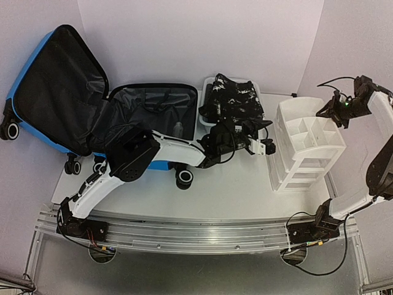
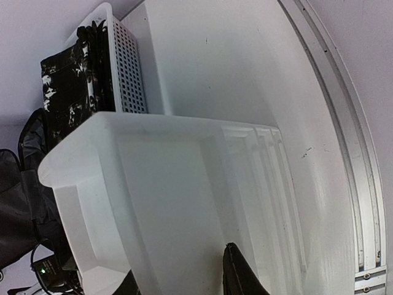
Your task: Open, take out, and arrange the luggage
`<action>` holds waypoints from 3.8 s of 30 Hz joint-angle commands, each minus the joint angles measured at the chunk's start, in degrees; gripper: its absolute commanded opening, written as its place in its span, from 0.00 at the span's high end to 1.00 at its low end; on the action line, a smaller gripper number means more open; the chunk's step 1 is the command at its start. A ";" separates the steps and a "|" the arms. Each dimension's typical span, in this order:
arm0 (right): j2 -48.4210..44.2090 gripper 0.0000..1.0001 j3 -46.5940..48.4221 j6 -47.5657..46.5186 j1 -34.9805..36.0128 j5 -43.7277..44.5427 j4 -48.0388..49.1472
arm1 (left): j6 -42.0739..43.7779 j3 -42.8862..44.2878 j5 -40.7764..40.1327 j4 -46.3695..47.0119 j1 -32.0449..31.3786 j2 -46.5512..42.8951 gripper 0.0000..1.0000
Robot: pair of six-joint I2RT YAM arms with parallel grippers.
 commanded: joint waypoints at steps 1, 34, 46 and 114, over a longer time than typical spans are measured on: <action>1.20 0.71 0.50 -1.45 0.49 1.41 -4.25 | -19.81 -1.99 0.43 -15.45 0.43 -11.41 0.29; 5.65 0.71 2.49 -1.50 0.44 0.21 -4.32 | -138.93 11.04 19.07 -5.52 2.97 0.09 0.23; 6.34 0.72 3.06 -1.65 0.41 0.58 -4.35 | -141.52 11.39 16.74 -6.79 1.36 0.96 0.21; 7.65 0.73 4.92 -0.71 0.44 7.72 -4.53 | -142.82 9.24 18.51 -10.19 1.35 -2.07 0.34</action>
